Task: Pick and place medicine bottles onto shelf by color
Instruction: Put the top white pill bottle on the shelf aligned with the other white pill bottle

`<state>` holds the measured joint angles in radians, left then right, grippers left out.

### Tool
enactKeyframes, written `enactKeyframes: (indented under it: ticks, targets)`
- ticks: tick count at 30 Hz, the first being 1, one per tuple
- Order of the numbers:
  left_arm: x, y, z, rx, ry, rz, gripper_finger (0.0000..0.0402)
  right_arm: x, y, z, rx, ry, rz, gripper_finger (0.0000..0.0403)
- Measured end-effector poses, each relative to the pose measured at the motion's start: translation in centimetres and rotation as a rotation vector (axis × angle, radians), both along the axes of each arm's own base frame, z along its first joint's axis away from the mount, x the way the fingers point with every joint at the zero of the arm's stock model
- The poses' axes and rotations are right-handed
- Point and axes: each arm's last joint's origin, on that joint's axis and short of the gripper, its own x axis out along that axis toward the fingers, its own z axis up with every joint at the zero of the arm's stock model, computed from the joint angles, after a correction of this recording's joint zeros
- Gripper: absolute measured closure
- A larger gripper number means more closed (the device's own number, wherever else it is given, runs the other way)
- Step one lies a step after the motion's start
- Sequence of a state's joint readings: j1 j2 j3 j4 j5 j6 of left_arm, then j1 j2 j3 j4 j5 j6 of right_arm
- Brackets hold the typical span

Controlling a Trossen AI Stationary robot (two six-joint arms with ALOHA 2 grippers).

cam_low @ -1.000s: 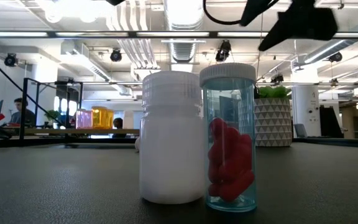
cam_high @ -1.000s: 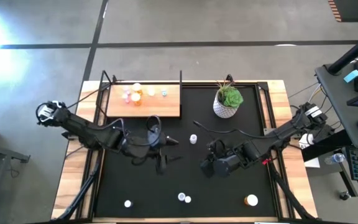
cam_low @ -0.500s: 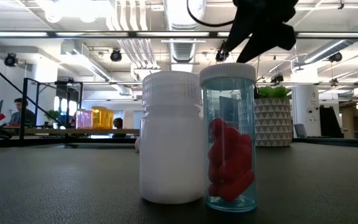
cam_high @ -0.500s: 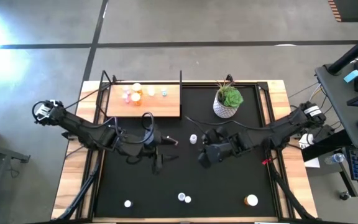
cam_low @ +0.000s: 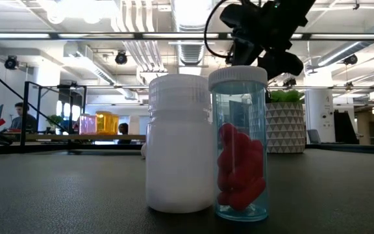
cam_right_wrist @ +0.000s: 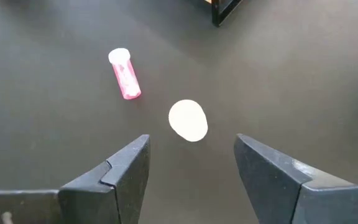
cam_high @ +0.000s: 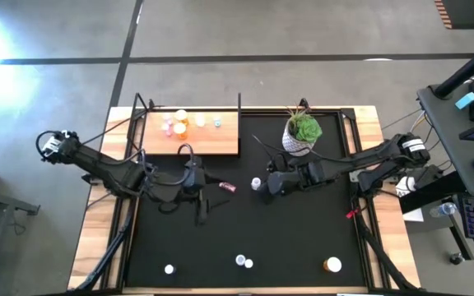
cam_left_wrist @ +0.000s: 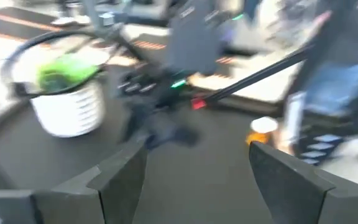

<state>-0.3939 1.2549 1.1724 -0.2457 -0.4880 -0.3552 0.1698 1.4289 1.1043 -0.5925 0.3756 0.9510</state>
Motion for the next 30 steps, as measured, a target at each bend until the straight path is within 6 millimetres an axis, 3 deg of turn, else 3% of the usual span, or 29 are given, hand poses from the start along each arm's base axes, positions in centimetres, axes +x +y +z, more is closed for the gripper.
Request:
enactKeyframes:
  ticks: [5,17,23,30]
  targets:
    - [1.6,0.5,-3.0,0.152,0.122,0.112,0.0134,0.0,0.6,1.5,-0.006,0.019,0.027,0.0181]
    - [8.9,3.2,-11.6,0.223,0.195,0.233,0.0134,-2.3,2.5,5.7,-0.059,0.22,0.053,0.0181]
    - [11.6,5.0,-14.9,0.127,0.213,0.221,0.0134,-3.2,3.2,6.4,-0.068,0.263,0.024,0.0181]
    - [13.2,5.4,-18.3,0.24,0.27,0.193,0.0134,-3.5,3.2,6.1,-0.068,0.288,0.007,0.0181]
